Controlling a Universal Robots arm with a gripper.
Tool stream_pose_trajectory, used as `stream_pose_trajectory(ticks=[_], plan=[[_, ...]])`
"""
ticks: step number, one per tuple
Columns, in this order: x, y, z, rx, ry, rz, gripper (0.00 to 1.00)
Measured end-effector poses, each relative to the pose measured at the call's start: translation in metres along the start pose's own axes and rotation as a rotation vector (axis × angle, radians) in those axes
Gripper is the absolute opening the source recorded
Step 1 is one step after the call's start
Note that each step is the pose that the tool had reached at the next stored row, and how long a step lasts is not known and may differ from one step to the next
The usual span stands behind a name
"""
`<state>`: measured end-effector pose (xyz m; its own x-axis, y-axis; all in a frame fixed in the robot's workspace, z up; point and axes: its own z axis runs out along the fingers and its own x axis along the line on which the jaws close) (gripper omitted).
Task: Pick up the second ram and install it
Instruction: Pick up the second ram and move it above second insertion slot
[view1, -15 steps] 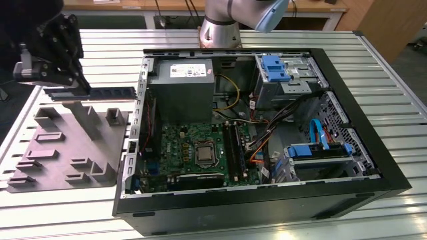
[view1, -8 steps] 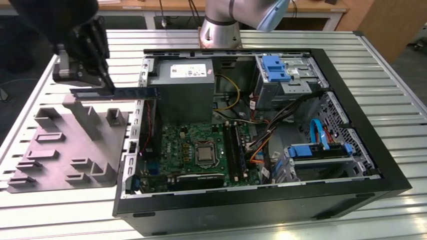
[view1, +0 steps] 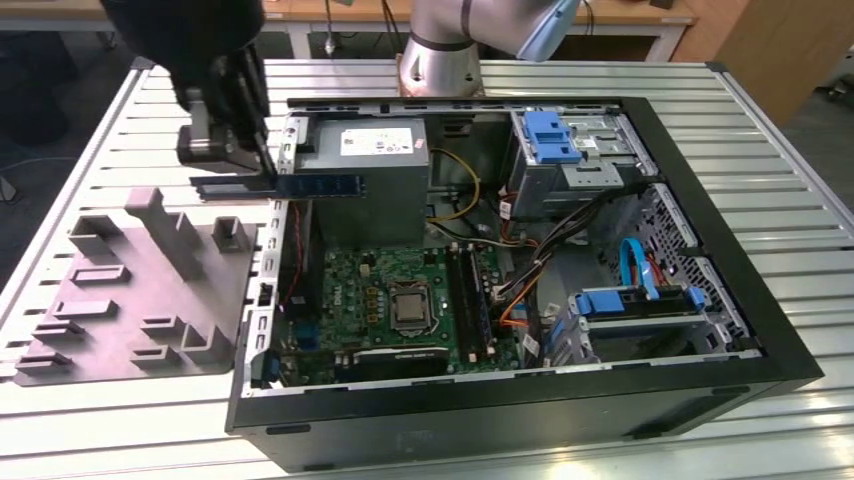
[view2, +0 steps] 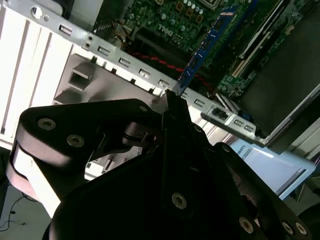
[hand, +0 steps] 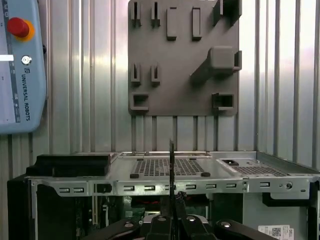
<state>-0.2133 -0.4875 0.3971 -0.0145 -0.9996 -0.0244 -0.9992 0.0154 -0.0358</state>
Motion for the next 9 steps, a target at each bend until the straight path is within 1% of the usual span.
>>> stream_pose_trajectory(ticks=[9], plan=[[-0.0006,-0.0411,0.0026,-0.0003,0.0000,0.000,0.13]])
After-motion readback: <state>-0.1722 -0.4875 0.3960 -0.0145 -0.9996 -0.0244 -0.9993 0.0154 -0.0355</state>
